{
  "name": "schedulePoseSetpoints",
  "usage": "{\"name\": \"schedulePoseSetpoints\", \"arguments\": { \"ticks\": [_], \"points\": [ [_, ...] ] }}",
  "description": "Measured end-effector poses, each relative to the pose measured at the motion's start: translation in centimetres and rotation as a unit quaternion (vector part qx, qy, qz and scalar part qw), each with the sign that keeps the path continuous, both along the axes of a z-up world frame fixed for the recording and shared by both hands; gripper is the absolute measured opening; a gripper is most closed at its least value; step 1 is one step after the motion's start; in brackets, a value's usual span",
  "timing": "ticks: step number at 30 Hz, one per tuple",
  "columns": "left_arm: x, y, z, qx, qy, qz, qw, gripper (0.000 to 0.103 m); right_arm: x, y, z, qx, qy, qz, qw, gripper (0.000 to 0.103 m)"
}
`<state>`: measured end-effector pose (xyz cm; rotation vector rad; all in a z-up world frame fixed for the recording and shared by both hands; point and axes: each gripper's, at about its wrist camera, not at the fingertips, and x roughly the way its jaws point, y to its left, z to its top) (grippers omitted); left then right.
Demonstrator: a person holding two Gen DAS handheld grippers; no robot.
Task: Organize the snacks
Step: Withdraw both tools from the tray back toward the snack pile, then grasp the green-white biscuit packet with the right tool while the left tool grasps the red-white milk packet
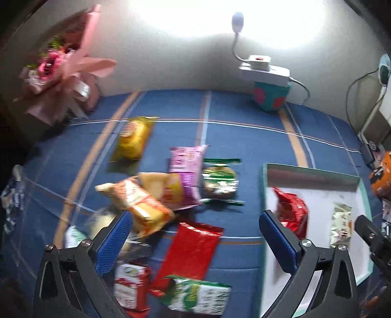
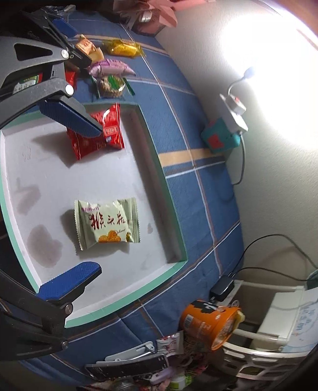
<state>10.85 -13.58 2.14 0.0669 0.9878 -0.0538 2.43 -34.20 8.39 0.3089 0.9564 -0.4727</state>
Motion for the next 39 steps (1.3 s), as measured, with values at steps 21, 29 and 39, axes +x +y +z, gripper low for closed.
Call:
{"name": "schedulePoseSetpoints", "arguments": {
  "ticks": [21, 29, 39],
  "points": [
    [-2.5, 13.2, 0.2, 0.041, 0.053, 0.140, 0.9879, 0.103, 0.4, 13.9, -1.3, 0.079, 0.031, 0.185, 0.979, 0.103],
    [-3.1, 15.8, -0.6, 0.003, 0.078, 0.160, 0.9840, 0.103, 0.3, 18.5, -3.5, 0.095, 0.067, 0.239, 0.964, 0.103],
    [-2.6, 13.3, -2.8, -0.044, 0.133, 0.112, 0.9837, 0.103, 1.3, 18.8, -6.5, 0.115, 0.105, 0.224, 0.962, 0.091]
  ]
}}
